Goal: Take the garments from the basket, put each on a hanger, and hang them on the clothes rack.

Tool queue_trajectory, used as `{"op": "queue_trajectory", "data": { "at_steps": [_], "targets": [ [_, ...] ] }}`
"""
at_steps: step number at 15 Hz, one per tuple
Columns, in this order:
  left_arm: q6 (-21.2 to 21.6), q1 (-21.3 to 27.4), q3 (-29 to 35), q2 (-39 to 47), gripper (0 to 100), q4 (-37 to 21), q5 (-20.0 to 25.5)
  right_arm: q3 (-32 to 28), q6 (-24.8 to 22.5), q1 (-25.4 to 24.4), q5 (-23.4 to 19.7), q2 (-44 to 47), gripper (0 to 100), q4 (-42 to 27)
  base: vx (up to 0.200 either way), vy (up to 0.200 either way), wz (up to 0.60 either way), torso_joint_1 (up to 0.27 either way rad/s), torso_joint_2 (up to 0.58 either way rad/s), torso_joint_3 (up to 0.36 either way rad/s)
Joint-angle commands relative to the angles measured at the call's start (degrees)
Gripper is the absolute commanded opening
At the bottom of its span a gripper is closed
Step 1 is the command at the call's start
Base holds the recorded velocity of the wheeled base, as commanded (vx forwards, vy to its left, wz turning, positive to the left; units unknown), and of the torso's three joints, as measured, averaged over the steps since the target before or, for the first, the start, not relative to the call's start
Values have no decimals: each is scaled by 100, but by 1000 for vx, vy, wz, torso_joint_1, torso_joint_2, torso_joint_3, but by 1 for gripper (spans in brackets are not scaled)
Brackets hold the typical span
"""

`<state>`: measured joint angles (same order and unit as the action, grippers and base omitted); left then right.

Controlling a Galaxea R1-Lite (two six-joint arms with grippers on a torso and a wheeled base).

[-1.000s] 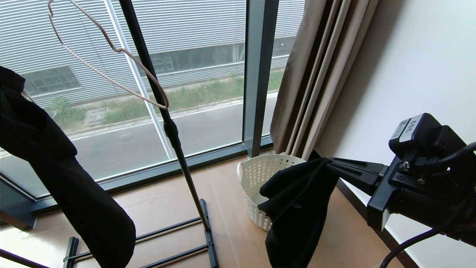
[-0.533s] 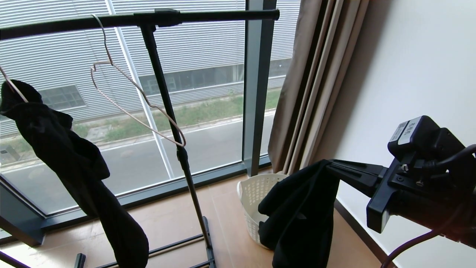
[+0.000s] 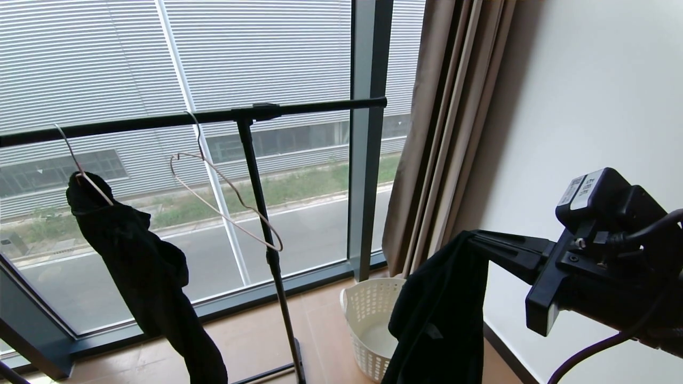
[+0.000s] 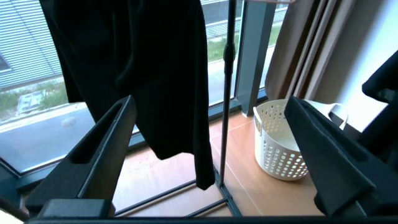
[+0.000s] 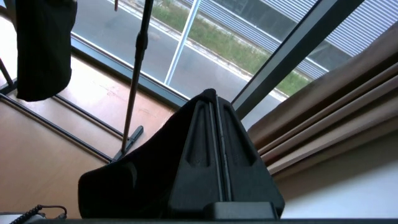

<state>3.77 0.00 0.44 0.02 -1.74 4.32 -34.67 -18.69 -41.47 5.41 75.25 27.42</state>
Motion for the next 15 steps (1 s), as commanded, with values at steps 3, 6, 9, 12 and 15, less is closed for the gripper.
{"op": "queue_trajectory", "data": {
  "at_steps": [3, 6, 9, 12, 15],
  "targets": [
    [28, 0, 0, 6, 100, -1, 17, 13, -3, -1, -5, 25, 0, 1, 0, 0, 0, 230, -541, -292],
    [45, 0, 0, 6, 100, -1, 17, 13, -3, -1, 4, 16, 0, 1, 0, 0, 0, 172, -409, -237],
    [45, 0, 0, 6, 100, -1, 17, 48, -3, -1, 4, -2, 0, 1, 0, 0, 0, 165, -378, -217],
    [10, 0, 0, 6, 100, -1, 8, 57, -12, -1, 12, -2, 0, 1, 0, 0, 0, 82, -206, -116],
    [28, 0, 0, -2, 100, -1, -1, 66, -3, -1, 12, 7, 0, 88, 0, 0, 0, 0, 0, 0]
  ]
}}
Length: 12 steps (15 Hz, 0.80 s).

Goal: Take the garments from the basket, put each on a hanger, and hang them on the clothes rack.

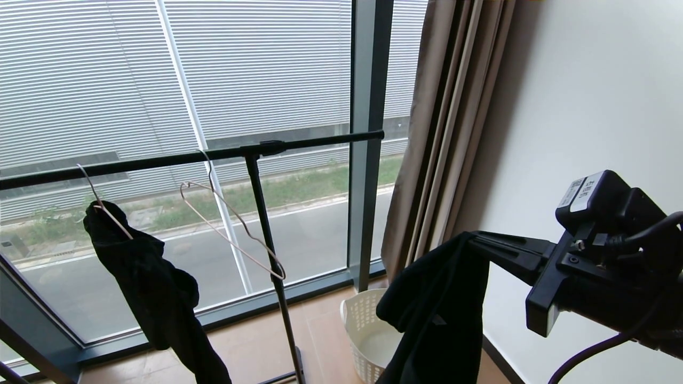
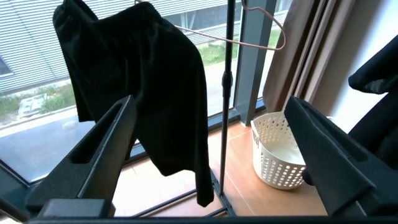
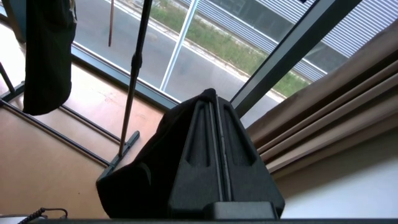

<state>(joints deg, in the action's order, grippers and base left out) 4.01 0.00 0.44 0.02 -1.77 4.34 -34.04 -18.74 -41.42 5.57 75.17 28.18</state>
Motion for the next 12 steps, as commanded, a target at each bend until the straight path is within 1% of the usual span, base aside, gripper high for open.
{"op": "queue_trajectory", "data": {
  "at_steps": [1, 7, 12],
  "targets": [
    [3, 0, 0, -2, 100, 1, -3, 29, 2, -6, -3, 33, 0, 152, 0, 0, 600, 7, -2, 2],
    [3, 0, 0, 6, 100, 1, 5, 73, -7, 3, -3, 16, 0, 205, 0, 0, 600, 5, -2, 2],
    [-14, 0, 0, -2, 100, 1, 14, 64, -7, 3, 5, 16, 0, 205, 0, 0, 0, 0, 0, 0]
  ]
}}
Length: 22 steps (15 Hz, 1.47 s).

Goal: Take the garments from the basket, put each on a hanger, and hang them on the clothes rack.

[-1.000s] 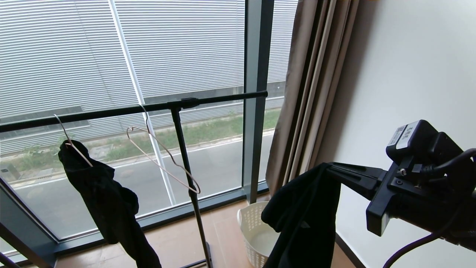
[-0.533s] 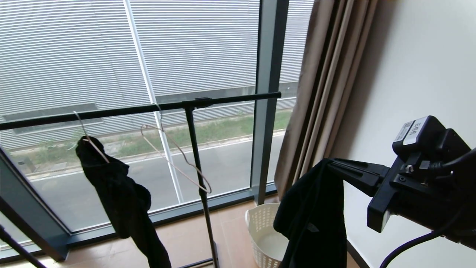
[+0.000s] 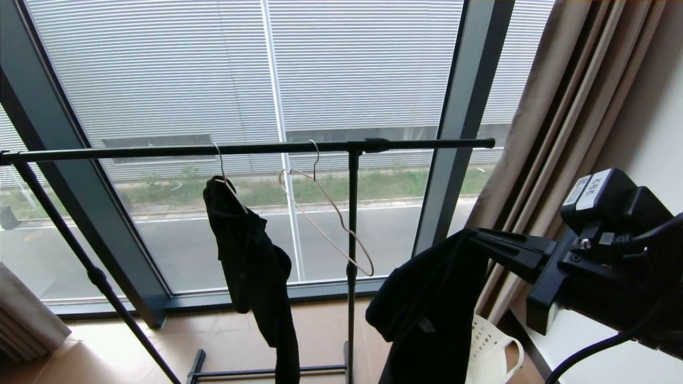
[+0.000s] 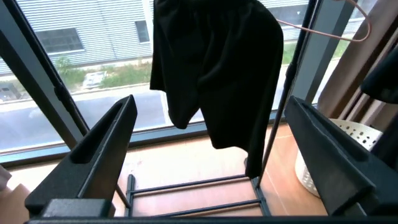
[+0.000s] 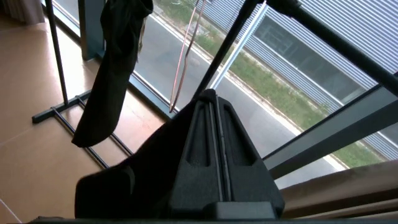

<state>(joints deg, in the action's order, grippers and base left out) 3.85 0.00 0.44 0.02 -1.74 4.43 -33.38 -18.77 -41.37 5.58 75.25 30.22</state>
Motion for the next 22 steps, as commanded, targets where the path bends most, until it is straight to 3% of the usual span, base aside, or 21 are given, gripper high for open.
{"op": "queue_trajectory", "data": {
  "at_steps": [1, 4, 12, 16, 20, 22],
  "targets": [
    [1, 0, 0, -2, 100, -1, 6, -11, -4, -2, 4, 7, 0, 1, 0, 0, 0, 0, 0, 0],
    [1, 0, 0, -2, 100, -1, 6, -11, -4, -2, 4, 16, 0, 1, -200, 0, 0, 4, 2, 6],
    [-16, 26, 9, 217, 100, -28, 15, -64, -4, -2, 92, 332, 0, 10, 0, 0, 0, 0, 0, 0],
    [327, -70, 369, 1799, 100, -45, 50, -90, 5, -29, 373, 534, 0, 19, 0, 0, 0, 0, 0, 0],
    [-139, 35, 1248, 3786, 100, -10, 533, -283, 199, -152, 444, 745, 0, 19, 0, 0, 0, 0, 0, 0],
    [-473, 519, 1591, 4796, 100, 104, 559, -652, 392, -292, 628, 1106, 0, 10, 0, 0, 0, 0, 0, 0]
  ]
}}
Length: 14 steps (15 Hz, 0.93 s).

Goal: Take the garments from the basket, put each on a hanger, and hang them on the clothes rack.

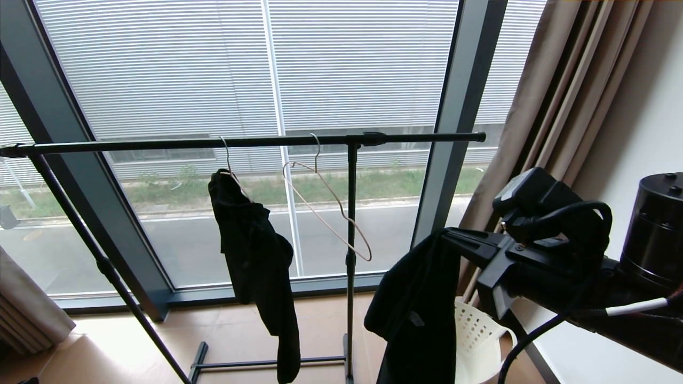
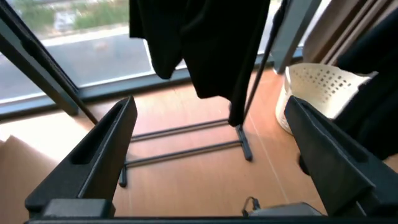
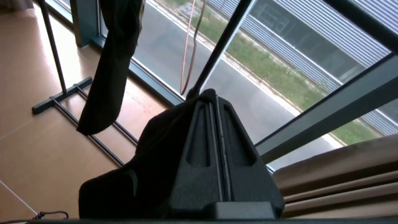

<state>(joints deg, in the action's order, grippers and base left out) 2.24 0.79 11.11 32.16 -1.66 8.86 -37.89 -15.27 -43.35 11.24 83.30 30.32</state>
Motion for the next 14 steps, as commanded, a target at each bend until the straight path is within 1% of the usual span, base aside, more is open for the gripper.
{"op": "queue_trajectory", "data": {
  "at_steps": [1, 3, 4, 5, 7, 9, 10, 11, 12, 13, 14],
  "targets": [
    [-550, 852, 638, 2005, 100, 245, 107, -351, 112, -156, 115, 442, 0, 0, 0, 0, 0, 0, 0, 0],
    [-1156, 1740, 902, 2936, 100, 702, 81, -650, 174, -165, 115, 740, 0, 0, 0, 0, 0, 0, 0, 0],
    [-1323, 2030, 999, 3218, 100, 834, 72, -738, 183, -165, 106, 820, 0, 0, 0, 0, 0, 0, 0, 0],
    [-1516, 2426, 1148, 3604, 100, 966, 54, -861, 262, -165, 98, 916, 0, 0, 0, 0, 0, 0, 0, 0],
    [-1736, 3102, 1640, 4527, 100, 1177, 1, -1115, 332, -165, 89, 1031, 0, 0, 0, 0, 0, 0, 0, 0],
    [-1824, 3428, 2080, 5213, 100, 1247, -25, -1265, 323, -174, 115, 1101, 0, -8, 0, 0, 0, 0, 0, 0],
    [-1982, 3586, 2317, 5503, 100, 1256, -130, -1300, 323, -279, 124, 1110, 0, -26, 0, 0, 0, 0, 0, 0],
    [-2052, 3630, 2387, 5591, 100, 1256, -183, -1300, 332, -306, 124, 1110, 0, -26, 0, 0, 0, 0, 0, 0],
    [-2325, 3779, 2730, 5995, 100, 1256, -350, -1318, 323, -376, 133, 1118, 0, -26, 0, 0, 0, 0, 0, 0],
    [-2422, 3823, 2853, 6136, 100, 1256, -376, -1344, 332, -420, 142, 1136, 0, -35, 0, 0, 0, 0, 0, 0],
    [-2606, 3893, 3064, 6355, 100, 1256, -376, -1379, 332, -437, 150, 1136, 0, -35, 0, 0, 0, 0, 0, 0]
  ]
}}
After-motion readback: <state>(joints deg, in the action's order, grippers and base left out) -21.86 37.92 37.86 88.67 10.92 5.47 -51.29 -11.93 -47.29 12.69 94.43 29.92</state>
